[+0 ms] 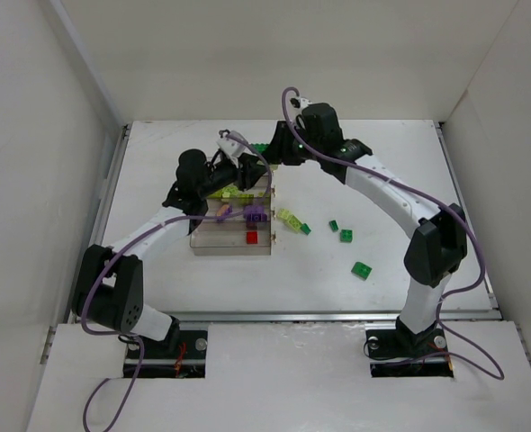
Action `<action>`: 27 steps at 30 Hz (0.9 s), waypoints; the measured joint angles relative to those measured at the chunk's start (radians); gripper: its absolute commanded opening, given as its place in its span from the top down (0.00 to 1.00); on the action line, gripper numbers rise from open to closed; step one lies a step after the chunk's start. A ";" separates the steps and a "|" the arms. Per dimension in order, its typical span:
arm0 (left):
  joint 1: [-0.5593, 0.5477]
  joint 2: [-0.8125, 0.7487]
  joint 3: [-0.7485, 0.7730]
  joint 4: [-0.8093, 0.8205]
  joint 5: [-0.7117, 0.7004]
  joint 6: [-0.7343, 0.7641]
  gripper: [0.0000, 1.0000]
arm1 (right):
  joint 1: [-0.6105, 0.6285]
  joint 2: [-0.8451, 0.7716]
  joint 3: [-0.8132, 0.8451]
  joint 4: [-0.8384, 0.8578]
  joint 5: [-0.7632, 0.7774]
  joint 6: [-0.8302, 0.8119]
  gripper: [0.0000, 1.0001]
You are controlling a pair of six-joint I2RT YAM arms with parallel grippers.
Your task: Sort the legos into containers by color
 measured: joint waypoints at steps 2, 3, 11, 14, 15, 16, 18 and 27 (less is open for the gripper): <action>-0.004 -0.001 0.000 -0.019 0.001 0.033 1.00 | 0.000 0.000 0.000 -0.011 0.005 0.000 1.00; -0.005 -0.002 0.000 -0.031 0.001 0.054 1.00 | 0.000 0.000 0.000 -0.014 0.012 0.002 1.00; -0.003 -0.003 -0.030 -0.259 0.000 0.179 1.00 | -0.060 -0.003 0.012 0.018 0.091 0.009 1.00; -0.001 -0.003 -0.037 -0.265 -0.013 0.183 1.00 | -0.068 -0.003 0.021 0.019 0.102 0.011 1.00; 0.001 -0.003 -0.040 -0.263 -0.023 0.176 1.00 | -0.068 -0.003 0.021 0.021 0.104 0.011 1.00; 0.006 -0.003 -0.044 -0.258 -0.039 0.164 1.00 | -0.068 -0.003 0.021 0.022 0.105 0.011 1.00; 0.025 -0.003 -0.045 -0.257 -0.089 0.135 1.00 | -0.071 -0.003 0.019 0.021 0.111 0.011 1.00; 0.103 0.112 0.100 -0.295 -0.293 0.164 1.00 | -0.074 -0.003 -0.025 0.009 0.154 -0.057 1.00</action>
